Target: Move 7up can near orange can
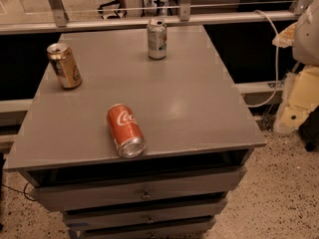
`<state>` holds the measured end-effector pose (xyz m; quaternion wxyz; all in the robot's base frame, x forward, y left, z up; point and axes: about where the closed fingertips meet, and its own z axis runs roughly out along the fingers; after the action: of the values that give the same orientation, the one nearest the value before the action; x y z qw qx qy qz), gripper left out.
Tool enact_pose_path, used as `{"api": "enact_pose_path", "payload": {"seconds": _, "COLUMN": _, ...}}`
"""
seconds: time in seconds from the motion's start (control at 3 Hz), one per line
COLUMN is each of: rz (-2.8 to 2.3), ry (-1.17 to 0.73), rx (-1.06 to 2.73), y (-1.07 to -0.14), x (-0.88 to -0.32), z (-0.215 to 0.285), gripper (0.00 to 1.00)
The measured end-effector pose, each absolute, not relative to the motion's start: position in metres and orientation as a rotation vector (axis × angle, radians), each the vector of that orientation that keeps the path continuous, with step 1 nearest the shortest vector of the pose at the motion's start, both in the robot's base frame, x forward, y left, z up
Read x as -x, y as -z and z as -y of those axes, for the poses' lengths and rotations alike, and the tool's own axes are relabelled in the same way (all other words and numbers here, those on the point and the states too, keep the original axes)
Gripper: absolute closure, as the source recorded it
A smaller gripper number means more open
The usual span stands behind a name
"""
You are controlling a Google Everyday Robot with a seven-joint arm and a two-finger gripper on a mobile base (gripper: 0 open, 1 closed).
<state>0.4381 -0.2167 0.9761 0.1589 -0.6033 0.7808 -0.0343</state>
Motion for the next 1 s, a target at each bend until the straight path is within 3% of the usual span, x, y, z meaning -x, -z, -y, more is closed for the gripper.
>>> {"api": "enact_pose_path", "payload": {"seconds": 0.67, "rz": -2.22, "ry": 0.099, "rx": 1.708, "y": -0.977, "x": -0.443, "z": 0.215, "gripper": 0.0}}
{"api": "enact_pose_path", "payload": {"seconds": 1.0, "rz": -2.182, "ry": 0.043, "rx": 1.618, "y": -0.968, "x": -0.487, "z": 0.208, "gripper": 0.0}}
